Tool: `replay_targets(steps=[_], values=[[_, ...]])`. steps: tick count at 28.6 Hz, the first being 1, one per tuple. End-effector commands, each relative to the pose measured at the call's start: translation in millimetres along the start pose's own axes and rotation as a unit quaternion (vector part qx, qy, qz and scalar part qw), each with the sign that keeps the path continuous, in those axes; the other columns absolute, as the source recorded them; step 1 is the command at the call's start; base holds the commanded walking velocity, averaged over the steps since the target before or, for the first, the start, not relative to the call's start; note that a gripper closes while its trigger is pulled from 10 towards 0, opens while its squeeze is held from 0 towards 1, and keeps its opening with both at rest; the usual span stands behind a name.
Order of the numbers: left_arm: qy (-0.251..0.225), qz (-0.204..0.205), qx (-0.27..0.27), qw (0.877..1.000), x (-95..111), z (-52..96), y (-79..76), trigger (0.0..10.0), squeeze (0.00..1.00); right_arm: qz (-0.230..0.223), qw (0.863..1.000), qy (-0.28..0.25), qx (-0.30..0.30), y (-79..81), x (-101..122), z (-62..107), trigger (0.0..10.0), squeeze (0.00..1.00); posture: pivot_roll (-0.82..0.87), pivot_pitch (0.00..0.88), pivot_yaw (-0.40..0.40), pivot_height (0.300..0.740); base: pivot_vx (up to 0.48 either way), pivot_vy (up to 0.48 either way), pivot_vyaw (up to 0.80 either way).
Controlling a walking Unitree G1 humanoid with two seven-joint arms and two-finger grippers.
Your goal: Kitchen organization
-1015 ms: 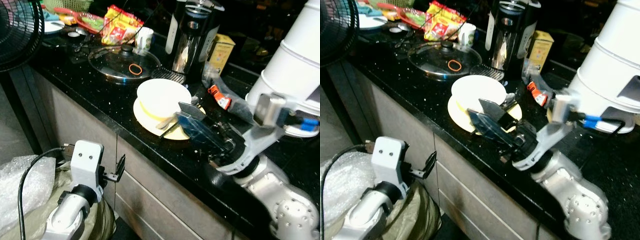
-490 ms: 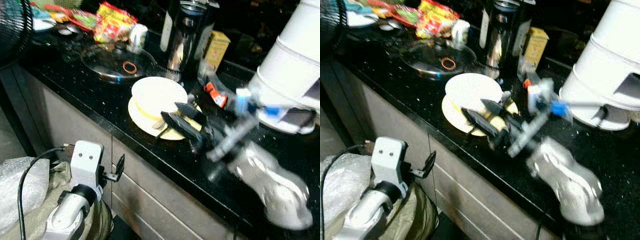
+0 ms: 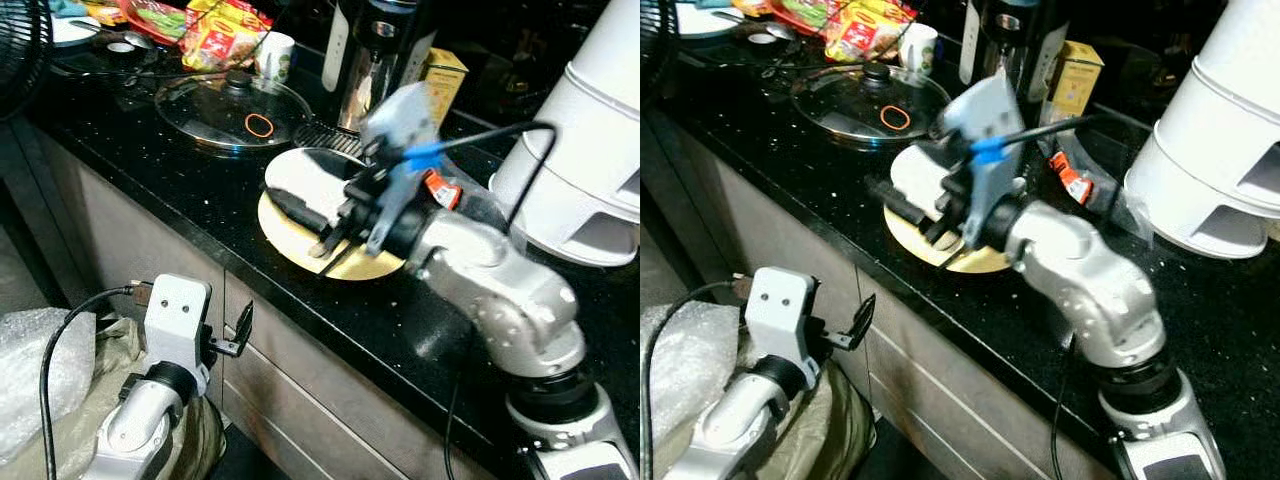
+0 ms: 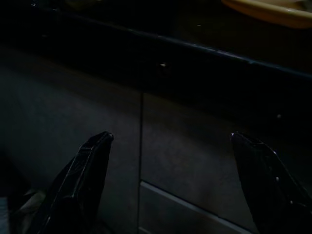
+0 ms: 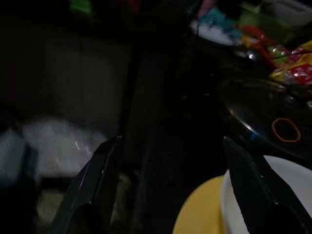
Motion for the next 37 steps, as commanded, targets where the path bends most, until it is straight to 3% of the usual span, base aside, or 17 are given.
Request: replay_targets(steps=[1, 2, 7, 18, 23, 24, 25, 26, 28, 29, 37], values=[[0.01, 0.003, -0.002, 1.0, -6, -0.5, -1.7, 10.0, 0.0, 0.023, 1.0, 0.013, 0.004, 0.4, -3, -1.1, 10.0, 0.0, 0.16, 0.023, -0.168, 0.74, 0.0, 0.0, 0.0], [0.01, 0.003, -0.001, 1.0, -6, -0.6, -1.6, 10.0, 0.0, 0.05, 0.998, 0.041, 0.015, 4.7, -9, -7.6, 10.0, 0.0, 0.16, 0.023, -0.168, 0.74, 0.0, 0.0, 0.0], [0.009, 0.003, 0.001, 1.0, -6, -1.0, -1.5, 10.0, 0.0, 0.033, 0.995, 0.09, 0.007, 4.7, -28, -13.7, 10.0, 0.0, 0.17, 0.026, -0.173, 0.74, 0.0, 0.0, 0.0], [0.01, 0.005, -0.002, 1.0, -7, -2.3, -2.0, 10.0, 0.0, 0.065, 0.979, 0.18, -0.066, -24.3, -59, -5.4, 10.0, 0.0, 0.16, 0.023, -0.17, 0.74, 0.0, 0.0, 0.0], [0.011, 0.006, -0.002, 1.0, -7, -2.6, -2.7, 10.0, 0.0, 0.092, 0.969, 0.223, -0.054, -27.0, -70, 2.0, 10.0, 0.0, 0.15, 0.023, -0.17, 0.74, 0.0, 0.0, 0.0], [0.011, 0.006, -0.002, 1.0, -7, -2.6, -2.8, 10.0, 0.0, 0.098, 0.967, 0.229, -0.043, -25.4, -71, 3.4, 8.8, 0.0, 0.15, 0.023, -0.17, 0.74, 0.0, 0.0, 0.0], [0.011, 0.006, -0.002, 1.0, -7, -2.5, -2.9, 10.0, 0.0, 0.103, 0.966, 0.233, -0.036, -24.5, -71, 4.1, 8.8, 0.0, 0.15, 0.023, -0.17, 0.74, 0.0, 0.0, 0.0], [0.011, 0.006, -0.002, 1.0, -7, -2.5, -2.8, 10.0, 0.0, 0.107, 0.966, 0.235, -0.032, -23.8, -71, 4.6, 4.6, 0.0, 0.15, 0.023, -0.17, 0.74, 0.0, 0.0, 0.0], [0.011, 0.006, -0.002, 1.0, -7, -2.5, -2.8, 10.0, 0.0, 0.109, 0.965, 0.236, -0.029, -23.5, -71, 4.7, 4.6, 0.0, 0.15, 0.023, -0.17, 0.74, 0.0, 0.0, 0.0], [0.012, 0.006, -0.002, 1.0, -7, -2.5, -2.9, 10.0, 0.0, 0.113, 0.965, 0.236, -0.024, -22.5, -71, 5.0, 0.0, 0.0, 0.15, 0.023, -0.171, 0.74, 0.0, 0.0, 0.0], [0.012, 0.007, -0.001, 1.0, -8, -2.9, -3.0, 10.0, 0.0, 0.131, 0.964, 0.231, -0.016, -20.6, -69, 4.8, 0.0, 0.0, 0.15, 0.021, -0.17, 0.74, 0.0, 0.0, 0.0]])
Point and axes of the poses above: a point about 5 cm out from each wrist's last joint towards the gripper, its own z axis pointing back from the gripper into the wrist, its own x axis along the axis of the wrist's last joint, y = z × x, the point moved 3 cm from there along -z, pointing out of the wrist towards the gripper, and after that the axes turned 12 degrees about z, right-handed, at the moved point
